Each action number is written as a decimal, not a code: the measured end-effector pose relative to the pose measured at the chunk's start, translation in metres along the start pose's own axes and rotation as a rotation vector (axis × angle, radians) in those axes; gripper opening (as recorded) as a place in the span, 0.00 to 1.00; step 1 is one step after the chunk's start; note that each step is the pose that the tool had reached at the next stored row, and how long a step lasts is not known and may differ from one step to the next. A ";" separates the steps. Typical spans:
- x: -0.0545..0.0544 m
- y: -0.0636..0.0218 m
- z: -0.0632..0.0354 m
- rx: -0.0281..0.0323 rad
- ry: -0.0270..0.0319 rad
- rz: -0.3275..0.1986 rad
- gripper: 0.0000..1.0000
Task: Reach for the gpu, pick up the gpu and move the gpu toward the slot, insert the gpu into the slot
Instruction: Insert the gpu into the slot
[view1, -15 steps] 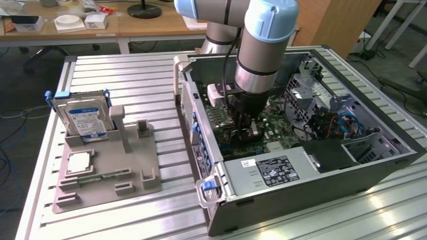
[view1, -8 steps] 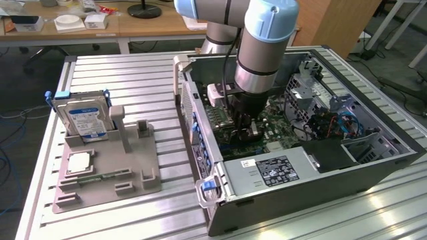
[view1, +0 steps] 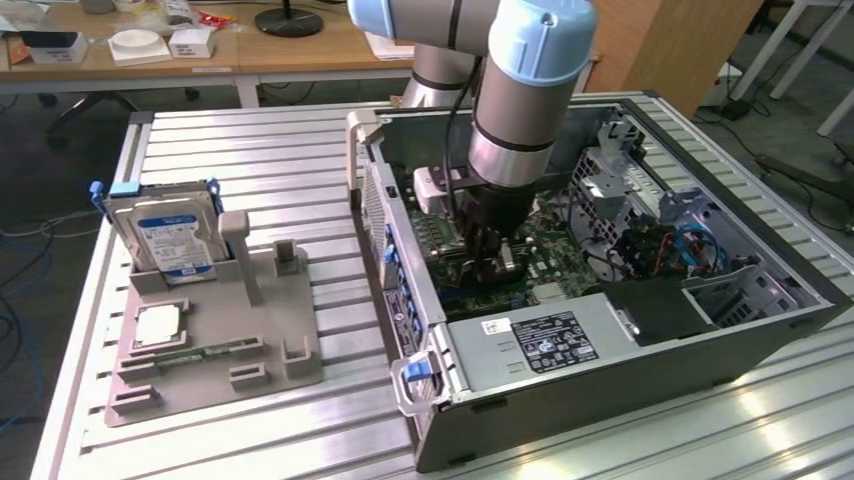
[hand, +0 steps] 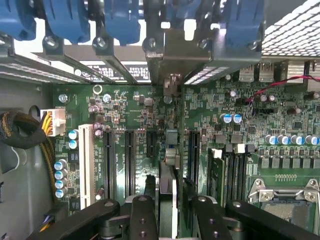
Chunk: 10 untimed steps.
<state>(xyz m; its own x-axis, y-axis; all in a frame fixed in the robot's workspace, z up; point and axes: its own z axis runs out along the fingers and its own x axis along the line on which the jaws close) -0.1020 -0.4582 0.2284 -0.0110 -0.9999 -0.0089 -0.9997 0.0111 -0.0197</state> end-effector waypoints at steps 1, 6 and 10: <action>0.000 -0.0001 -0.0023 0.0003 -0.0001 0.000 0.34; 0.000 -0.0004 -0.0202 0.0037 -0.0001 0.000 0.34; 0.000 -0.0008 -0.0375 0.0046 0.0002 0.000 0.34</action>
<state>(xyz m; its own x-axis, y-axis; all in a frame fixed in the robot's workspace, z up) -0.1020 -0.4582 0.2660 -0.0108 -0.9999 -0.0087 -0.9996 0.0110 -0.0243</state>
